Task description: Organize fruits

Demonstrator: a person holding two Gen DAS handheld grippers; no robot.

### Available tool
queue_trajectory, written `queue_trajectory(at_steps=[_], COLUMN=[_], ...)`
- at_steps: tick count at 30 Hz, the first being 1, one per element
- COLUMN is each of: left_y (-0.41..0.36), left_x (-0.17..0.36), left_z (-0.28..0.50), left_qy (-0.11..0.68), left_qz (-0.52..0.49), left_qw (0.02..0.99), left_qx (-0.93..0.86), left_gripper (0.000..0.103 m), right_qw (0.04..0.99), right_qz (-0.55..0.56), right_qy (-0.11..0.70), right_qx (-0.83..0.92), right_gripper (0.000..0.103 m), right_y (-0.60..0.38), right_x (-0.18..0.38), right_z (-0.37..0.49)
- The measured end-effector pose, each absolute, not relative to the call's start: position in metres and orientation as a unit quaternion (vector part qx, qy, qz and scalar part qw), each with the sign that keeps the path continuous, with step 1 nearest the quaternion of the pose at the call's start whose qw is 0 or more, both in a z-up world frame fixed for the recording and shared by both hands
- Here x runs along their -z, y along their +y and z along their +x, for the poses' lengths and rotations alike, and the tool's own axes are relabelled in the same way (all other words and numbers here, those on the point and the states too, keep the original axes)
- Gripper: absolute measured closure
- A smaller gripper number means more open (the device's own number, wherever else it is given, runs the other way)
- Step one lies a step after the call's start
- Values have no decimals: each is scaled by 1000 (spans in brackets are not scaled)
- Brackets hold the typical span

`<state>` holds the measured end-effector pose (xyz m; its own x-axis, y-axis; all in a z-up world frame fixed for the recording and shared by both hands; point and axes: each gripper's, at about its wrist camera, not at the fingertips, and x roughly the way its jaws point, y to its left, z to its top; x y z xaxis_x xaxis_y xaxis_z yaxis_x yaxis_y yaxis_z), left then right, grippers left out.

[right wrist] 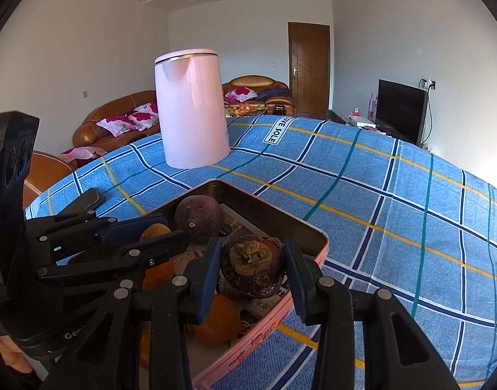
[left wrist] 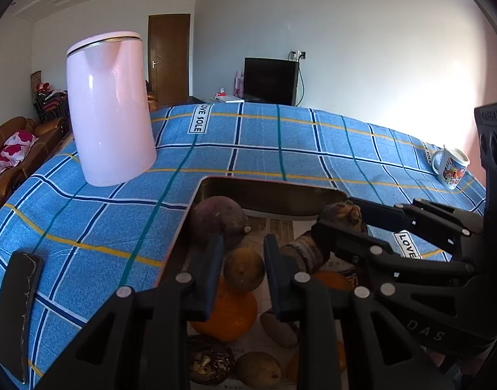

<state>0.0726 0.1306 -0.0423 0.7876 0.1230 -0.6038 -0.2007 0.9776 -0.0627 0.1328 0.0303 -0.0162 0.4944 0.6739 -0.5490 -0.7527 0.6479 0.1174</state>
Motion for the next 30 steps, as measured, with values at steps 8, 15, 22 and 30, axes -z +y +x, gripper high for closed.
queue_trajectory(at_steps=[8, 15, 22, 30], left_y=[134, 129, 119, 109], left_x=[41, 31, 12, 0], left_z=[64, 47, 25, 18], left_qy=[311, 286, 242, 220], left_qz=[-65, -59, -51, -40], left_qw=[943, 952, 965, 970], left_qx=[-97, -95, -91, -94], left_gripper=[59, 34, 16, 8], right_qw=[863, 868, 886, 903], right_qz=[-65, -33, -21, -16], right_qy=[291, 285, 261, 226], right_qx=[-408, -405, -382, -364], right_gripper=[50, 39, 34, 29], right_y=[26, 5, -24, -45], right_x=[16, 10, 0, -16], right_z=[131, 123, 101, 86])
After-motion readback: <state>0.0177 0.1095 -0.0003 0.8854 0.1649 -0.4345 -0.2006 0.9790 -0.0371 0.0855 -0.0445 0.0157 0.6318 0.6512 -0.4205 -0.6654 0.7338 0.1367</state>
